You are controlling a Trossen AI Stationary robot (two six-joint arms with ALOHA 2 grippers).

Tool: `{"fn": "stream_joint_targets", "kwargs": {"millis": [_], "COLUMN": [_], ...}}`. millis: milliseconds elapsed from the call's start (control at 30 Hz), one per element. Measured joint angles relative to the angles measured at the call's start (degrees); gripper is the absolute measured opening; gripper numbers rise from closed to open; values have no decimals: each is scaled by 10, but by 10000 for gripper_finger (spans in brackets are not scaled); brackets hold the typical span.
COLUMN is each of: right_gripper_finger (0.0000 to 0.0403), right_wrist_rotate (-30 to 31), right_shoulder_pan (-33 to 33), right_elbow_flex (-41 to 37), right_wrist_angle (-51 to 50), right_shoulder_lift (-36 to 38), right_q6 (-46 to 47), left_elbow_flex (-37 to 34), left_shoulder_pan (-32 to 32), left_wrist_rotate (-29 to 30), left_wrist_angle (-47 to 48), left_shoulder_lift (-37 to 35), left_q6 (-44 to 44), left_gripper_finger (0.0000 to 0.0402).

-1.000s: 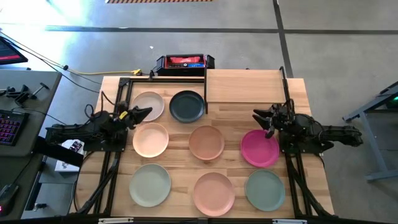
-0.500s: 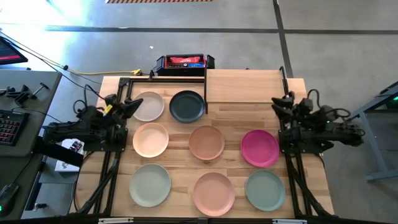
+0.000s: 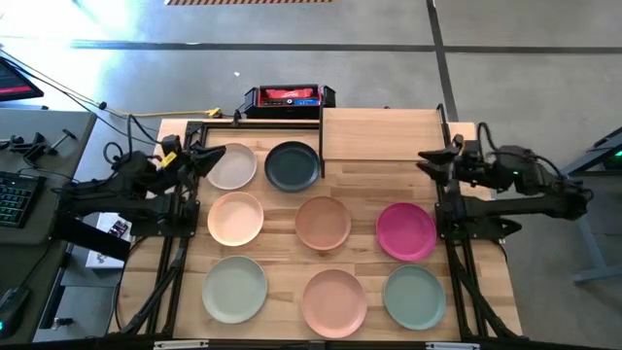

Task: Place and stack plates onto a shelf
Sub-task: Put the pink plate on the shelf

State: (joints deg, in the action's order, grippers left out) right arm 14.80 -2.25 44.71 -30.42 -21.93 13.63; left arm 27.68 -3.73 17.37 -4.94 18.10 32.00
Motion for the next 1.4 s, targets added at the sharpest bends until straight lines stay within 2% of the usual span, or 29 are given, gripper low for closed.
{"fn": "stream_joint_targets", "kwargs": {"millis": [200, 367, 500, 733, 933, 1400], "right_gripper_finger": [142, 142, 142, 142, 142, 142], "right_wrist_rotate": [-31, -92, -139, -159, -203, -192], "right_shoulder_pan": [0, 0, 0, 0, 3, 93], "right_elbow_flex": [44, 46, 46, 46, 46, 46], "right_wrist_angle": [-118, -136, -141, -168, -170, -170], "right_shoulder_lift": [-99, -172, -233, -333, -404, -536], "right_q6": [144, 246, 293, 389, 458, 625], "left_elbow_flex": [22, 22, 22, 22, 22, 22], "left_shoulder_pan": [0, 0, 0, 0, 0, 0], "left_wrist_rotate": [-4, -10, -33, -50, -53, -53], "left_wrist_angle": [67, 97, 124, 164, 195, 203], "left_shoulder_lift": [30, 41, 46, 63, 90, 113], "left_q6": [-40, -72, -72, -72, -72, -72], "left_gripper_finger": [80, 80, 80, 80, 80, 80]}}
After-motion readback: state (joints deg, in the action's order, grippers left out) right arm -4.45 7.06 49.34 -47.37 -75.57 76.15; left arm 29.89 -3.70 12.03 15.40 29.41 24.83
